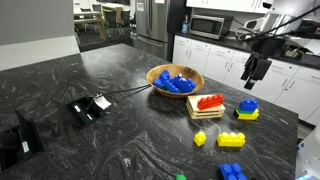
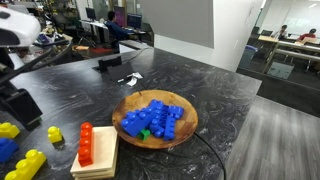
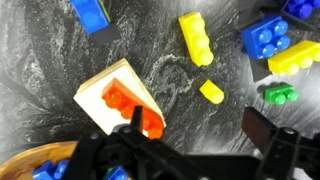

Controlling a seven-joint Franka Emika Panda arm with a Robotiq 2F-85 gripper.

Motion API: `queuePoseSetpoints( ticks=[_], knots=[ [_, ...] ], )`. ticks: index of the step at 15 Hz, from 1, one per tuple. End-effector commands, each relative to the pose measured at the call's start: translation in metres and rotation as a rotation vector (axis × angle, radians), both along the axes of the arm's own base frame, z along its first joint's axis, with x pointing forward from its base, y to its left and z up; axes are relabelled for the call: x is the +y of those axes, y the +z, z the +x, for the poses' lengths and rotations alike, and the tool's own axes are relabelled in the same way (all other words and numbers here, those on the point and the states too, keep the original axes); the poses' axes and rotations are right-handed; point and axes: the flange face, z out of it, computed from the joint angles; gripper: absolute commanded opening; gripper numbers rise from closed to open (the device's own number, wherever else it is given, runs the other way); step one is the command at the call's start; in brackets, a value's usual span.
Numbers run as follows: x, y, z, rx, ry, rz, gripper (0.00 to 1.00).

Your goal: Move the small yellow block on the left to the left

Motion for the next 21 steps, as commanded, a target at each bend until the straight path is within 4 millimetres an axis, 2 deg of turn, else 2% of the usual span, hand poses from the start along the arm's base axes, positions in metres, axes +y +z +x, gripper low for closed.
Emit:
queuePoseSetpoints(
  ticks=[1, 3, 4, 12, 15, 21],
  knots=[
    [0.038, -0.024, 0.009, 0.045, 0.096, -0.037, 1.00],
    [0.058, -0.036, 0.013, 0.046, 0.147, -0.065, 1.00],
    [0.061, -0.037, 0.015, 0.036, 0.152, -0.061, 1.00],
    [0.062, -0.039, 0.014, 0.050, 0.135, -0.068, 1.00],
    [0.085, -0.053, 0.019, 0.067, 0.198, -0.097, 1.00],
    [0.147, -0.095, 0.028, 0.087, 0.323, -0.145, 1.00]
  ],
)
